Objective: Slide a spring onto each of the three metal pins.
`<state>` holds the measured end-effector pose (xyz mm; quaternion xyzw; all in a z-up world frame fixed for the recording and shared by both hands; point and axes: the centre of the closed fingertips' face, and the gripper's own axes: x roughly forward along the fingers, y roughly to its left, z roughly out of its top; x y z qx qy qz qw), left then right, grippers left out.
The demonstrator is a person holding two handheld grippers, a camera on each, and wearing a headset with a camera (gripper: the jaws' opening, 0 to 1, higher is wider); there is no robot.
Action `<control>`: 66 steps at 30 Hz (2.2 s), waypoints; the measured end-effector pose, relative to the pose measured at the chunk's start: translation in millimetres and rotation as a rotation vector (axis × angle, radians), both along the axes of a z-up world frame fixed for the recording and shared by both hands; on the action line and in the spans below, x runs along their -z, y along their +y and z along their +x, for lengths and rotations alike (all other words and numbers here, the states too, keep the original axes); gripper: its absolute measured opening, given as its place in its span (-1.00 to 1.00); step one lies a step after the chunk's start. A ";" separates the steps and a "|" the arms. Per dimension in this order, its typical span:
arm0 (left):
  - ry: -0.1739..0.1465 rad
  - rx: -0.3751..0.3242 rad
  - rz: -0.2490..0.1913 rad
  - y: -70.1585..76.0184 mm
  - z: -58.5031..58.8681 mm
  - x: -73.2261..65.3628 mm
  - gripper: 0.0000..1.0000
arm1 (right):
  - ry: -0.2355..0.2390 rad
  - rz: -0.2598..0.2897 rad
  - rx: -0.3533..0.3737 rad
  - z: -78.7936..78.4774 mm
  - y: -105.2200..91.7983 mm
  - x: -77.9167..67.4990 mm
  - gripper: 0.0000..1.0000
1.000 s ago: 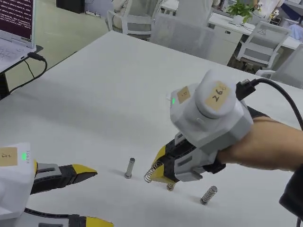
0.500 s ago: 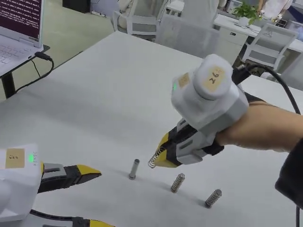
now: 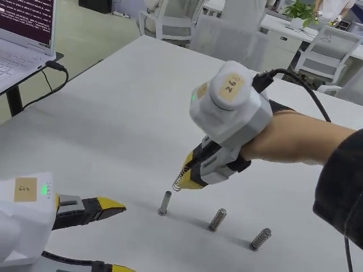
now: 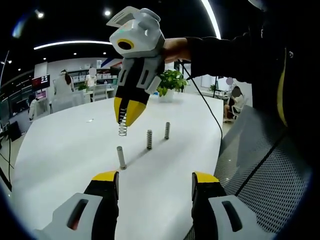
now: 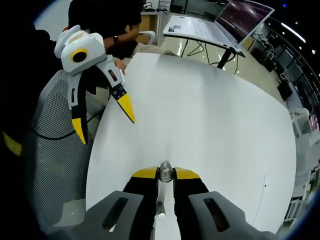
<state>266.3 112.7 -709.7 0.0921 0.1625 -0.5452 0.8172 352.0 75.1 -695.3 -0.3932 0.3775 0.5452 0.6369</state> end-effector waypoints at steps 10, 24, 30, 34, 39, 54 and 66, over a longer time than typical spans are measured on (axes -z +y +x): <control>0.003 -0.005 0.008 3.6 1.6 1.6 0.08 | 0.028 -0.024 -0.006 4.6 3.0 15.5 -0.83; 0.006 -0.011 0.005 6.1 2.8 2.8 0.07 | 0.039 -0.047 -0.018 5.4 4.3 25.0 -0.83; 0.008 -0.010 0.009 6.9 2.8 4.3 0.07 | 0.039 -0.052 -0.020 5.8 4.8 27.6 -0.83; 0.009 -0.010 0.008 7.2 3.0 4.3 0.07 | 0.039 -0.062 -0.019 7.3 4.3 31.1 -0.83; 0.010 -0.012 0.008 8.2 3.5 5.1 0.07 | 0.045 -0.068 -0.018 7.1 3.8 36.2 -0.83; 0.015 -0.008 0.018 7.6 3.5 8.1 0.06 | 0.059 -0.078 -0.004 3.6 3.9 61.6 -0.83; 0.021 -0.008 0.020 9.9 6.5 11.2 0.06 | 0.073 -0.097 0.001 3.8 5.8 78.1 -0.83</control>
